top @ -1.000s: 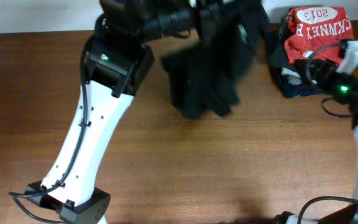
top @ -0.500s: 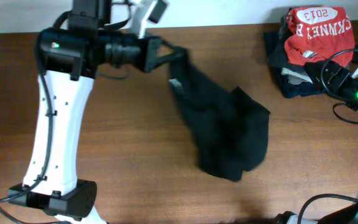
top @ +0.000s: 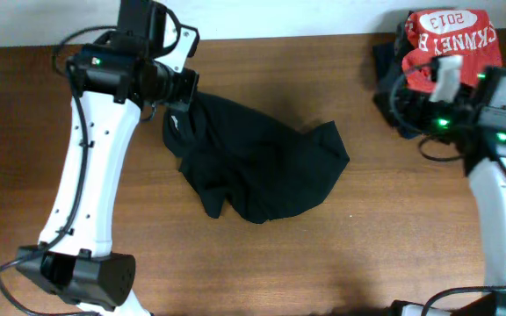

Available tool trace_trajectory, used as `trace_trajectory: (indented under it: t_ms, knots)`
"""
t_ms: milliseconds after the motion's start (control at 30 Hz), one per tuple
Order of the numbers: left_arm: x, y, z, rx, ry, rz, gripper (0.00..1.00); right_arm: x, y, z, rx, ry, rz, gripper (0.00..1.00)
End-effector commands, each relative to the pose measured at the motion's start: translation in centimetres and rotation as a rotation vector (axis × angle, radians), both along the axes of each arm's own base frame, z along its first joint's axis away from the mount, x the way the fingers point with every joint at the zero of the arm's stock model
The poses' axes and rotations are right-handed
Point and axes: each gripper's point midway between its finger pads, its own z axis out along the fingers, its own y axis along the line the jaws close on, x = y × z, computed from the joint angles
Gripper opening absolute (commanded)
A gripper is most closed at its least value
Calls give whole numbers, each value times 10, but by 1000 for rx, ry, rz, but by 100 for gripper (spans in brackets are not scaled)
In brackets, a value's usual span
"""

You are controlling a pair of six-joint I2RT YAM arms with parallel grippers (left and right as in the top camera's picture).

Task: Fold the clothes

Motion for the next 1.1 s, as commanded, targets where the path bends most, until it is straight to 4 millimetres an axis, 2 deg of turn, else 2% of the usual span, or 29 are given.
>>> trace_trajectory:
  t_ms: [0, 200, 433, 633, 800, 1067]
  knots:
    - [4, 6, -17, 51, 26, 2, 1, 21, 5, -32, -168, 47, -46, 72]
    - [7, 5, -26, 56, 48, 2, 1, 45, 30, -89, -239, 127, -8, 72]
    - [7, 5, -27, 56, 48, 2, 1, 62, 29, -153, -268, 225, -19, 72]
    - [9, 5, -25, 54, 37, 2, 1, 67, 34, -183, -253, 259, 1, 72]
    - [12, 4, -23, 50, 22, 2, 1, 67, 48, -200, -204, 275, 57, 66]
    - [12, 4, -24, 50, 22, 2, 1, 65, 64, -223, -209, 303, 94, 42]
